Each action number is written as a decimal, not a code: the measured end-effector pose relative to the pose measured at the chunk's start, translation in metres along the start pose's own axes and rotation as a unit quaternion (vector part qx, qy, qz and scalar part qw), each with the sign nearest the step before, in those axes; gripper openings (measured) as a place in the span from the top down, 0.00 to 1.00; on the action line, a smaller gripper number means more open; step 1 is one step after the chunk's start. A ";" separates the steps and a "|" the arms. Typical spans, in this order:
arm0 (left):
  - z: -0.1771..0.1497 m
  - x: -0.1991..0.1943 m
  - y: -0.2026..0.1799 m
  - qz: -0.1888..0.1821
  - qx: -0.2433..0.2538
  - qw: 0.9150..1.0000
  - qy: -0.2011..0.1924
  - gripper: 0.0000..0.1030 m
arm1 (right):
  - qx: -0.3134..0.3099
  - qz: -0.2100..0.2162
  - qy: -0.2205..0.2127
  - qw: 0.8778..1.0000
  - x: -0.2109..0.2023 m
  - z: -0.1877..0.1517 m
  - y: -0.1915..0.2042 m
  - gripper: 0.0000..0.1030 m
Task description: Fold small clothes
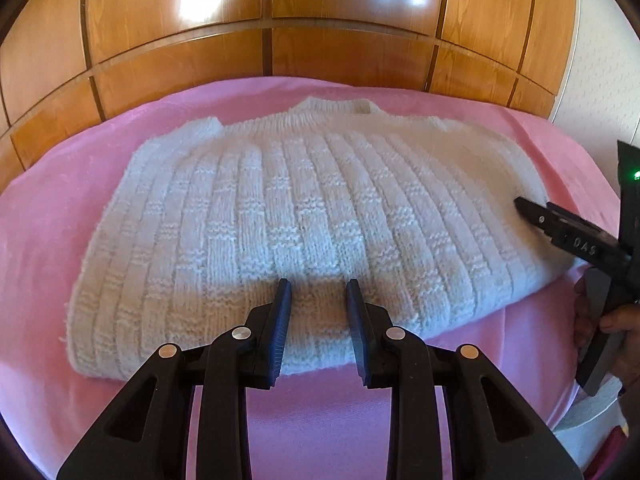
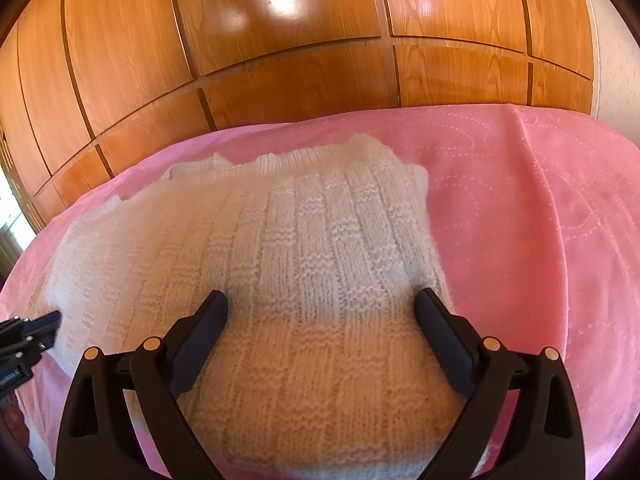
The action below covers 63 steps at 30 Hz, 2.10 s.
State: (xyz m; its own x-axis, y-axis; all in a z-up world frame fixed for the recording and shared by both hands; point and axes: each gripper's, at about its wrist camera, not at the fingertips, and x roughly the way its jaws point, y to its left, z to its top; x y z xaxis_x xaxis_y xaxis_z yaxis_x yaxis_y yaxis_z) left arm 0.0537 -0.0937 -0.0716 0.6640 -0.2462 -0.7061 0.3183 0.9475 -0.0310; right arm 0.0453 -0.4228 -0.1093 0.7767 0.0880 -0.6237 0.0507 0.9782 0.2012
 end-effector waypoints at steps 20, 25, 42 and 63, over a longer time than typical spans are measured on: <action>0.005 -0.014 0.017 -0.034 -0.054 0.998 -0.010 0.67 | 0.053 0.044 0.021 0.997 -0.035 0.031 -0.018 0.04; 0.010 -0.027 0.039 -0.033 -0.075 0.996 -0.030 0.67 | 0.115 0.037 0.019 0.993 -0.024 0.048 -0.057 0.12; 0.008 -0.019 0.079 -0.019 -0.097 0.995 -0.018 0.67 | 0.114 0.140 0.143 0.973 -0.013 0.009 -0.054 0.57; 0.002 -0.051 0.181 -0.166 -0.271 0.947 -0.055 0.67 | -0.035 0.308 0.115 0.944 0.009 0.093 0.233 0.78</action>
State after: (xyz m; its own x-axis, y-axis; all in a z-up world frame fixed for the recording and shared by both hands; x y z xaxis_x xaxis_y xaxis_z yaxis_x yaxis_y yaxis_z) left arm 0.0787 0.0897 -0.0396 0.6641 -0.5409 -0.5161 0.1488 0.7721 -0.6178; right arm 0.1228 -0.2114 0.0022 0.4878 0.6741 -0.5546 -0.4127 0.7380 0.5339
